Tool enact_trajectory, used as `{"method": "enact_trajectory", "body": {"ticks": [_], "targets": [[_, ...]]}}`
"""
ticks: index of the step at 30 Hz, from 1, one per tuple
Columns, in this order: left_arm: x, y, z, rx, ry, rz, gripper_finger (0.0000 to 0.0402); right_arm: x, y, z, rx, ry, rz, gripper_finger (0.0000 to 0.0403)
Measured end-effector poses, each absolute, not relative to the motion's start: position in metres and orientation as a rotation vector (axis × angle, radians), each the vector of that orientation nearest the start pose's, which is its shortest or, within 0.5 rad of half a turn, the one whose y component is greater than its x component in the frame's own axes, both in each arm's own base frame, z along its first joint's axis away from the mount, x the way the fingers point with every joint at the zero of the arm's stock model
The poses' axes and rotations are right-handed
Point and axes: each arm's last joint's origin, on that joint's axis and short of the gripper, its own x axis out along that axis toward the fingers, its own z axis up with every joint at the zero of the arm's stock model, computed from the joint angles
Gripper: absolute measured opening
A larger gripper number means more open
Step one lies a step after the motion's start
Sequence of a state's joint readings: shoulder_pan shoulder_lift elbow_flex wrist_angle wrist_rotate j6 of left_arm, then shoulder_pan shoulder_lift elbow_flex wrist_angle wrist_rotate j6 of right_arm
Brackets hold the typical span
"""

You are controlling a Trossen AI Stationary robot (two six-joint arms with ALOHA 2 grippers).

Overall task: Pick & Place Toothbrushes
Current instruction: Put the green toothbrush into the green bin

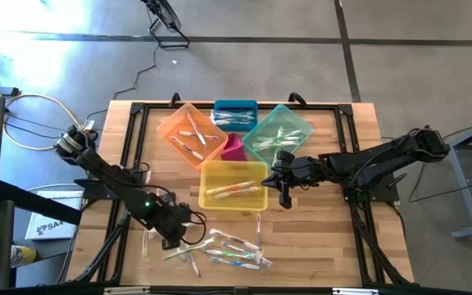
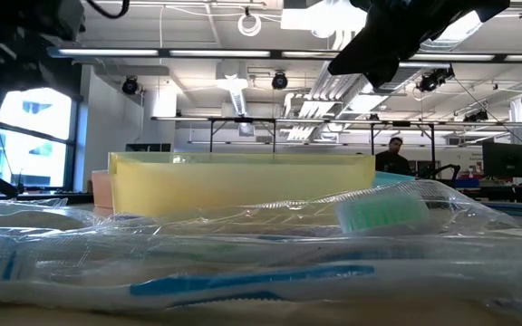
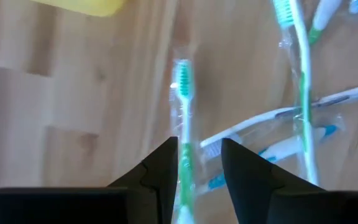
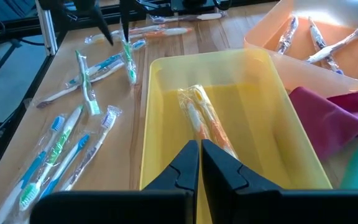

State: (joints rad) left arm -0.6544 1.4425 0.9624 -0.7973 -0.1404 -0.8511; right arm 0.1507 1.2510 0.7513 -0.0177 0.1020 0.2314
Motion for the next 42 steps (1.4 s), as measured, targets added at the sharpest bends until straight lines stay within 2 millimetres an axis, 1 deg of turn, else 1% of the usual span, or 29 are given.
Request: {"method": "enact_trajectory", "body": {"ticks": [4,9,14,20,29,37,42], "targets": [[0.206,-0.153,0.195,-0.286,1.240,0.086,0.0120,0.262,0.037,0.242,0.162,0.511,-0.011,0.0010],[0.202,-0.150,0.183,-0.328,1.247,0.115,0.0120,0.263,0.037,0.243,0.163,0.505,-0.011,0.0010],[0.201,-0.150,0.180,-0.332,1.237,0.113,0.0120,0.263,0.037,0.243,0.163,0.505,-0.011,0.0010],[0.206,-0.152,0.182,-0.335,1.178,0.105,0.0120,0.263,0.037,0.243,0.163,0.505,-0.011,0.0010],[0.206,-0.152,0.181,-0.326,1.168,0.115,0.0120,0.263,0.037,0.243,0.163,0.505,-0.011,0.0010],[0.211,-0.155,0.165,-0.282,1.209,0.143,0.0120,0.263,0.037,0.242,0.163,0.505,-0.010,0.0010],[0.215,-0.159,0.159,-0.270,1.208,0.113,0.0120,0.263,0.037,0.243,0.163,0.502,-0.010,0.0010]]}}
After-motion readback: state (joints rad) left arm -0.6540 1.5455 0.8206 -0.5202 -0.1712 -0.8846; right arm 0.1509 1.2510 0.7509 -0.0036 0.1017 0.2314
